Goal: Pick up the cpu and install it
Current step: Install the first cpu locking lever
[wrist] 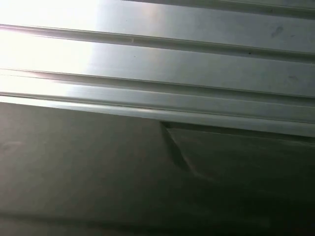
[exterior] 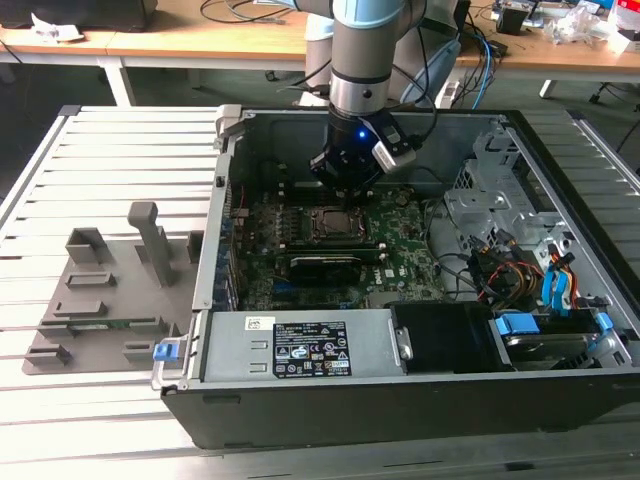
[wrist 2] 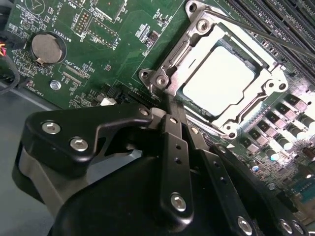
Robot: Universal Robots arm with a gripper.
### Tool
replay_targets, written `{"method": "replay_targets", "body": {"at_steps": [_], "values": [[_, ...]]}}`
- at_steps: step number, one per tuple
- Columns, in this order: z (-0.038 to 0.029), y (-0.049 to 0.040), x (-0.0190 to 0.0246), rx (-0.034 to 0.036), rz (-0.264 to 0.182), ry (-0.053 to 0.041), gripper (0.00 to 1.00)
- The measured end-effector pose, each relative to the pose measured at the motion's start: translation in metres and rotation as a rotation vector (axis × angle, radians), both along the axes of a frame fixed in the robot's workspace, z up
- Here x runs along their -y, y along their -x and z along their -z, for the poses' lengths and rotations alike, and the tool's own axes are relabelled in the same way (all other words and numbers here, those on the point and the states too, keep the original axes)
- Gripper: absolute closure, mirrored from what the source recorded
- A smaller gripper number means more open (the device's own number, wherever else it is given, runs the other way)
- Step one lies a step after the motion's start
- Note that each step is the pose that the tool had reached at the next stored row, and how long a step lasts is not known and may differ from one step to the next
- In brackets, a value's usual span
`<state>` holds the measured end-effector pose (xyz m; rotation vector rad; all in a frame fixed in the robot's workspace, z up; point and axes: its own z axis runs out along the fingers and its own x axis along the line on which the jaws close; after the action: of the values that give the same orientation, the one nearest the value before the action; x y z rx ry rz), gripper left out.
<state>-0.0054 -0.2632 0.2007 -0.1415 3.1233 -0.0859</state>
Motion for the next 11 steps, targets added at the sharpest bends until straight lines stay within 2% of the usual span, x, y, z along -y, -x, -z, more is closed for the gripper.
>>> {"method": "replay_targets", "body": {"at_steps": [4,7,8,10,11], "values": [[0.0004,-0.0002,0.0024,0.0004,0.000,-0.0007,0.89],[-0.0073,-0.0002,0.0025,0.0007,0.000,-0.0006,0.89],[-0.0090,-0.0003,0.0038,0.0010,0.000,-0.0008,0.89],[-0.0091,-0.0002,0.0095,0.0010,0.000,-0.0006,0.89],[-0.0090,0.0001,0.0171,0.0011,0.000,-0.0002,0.89]]}}
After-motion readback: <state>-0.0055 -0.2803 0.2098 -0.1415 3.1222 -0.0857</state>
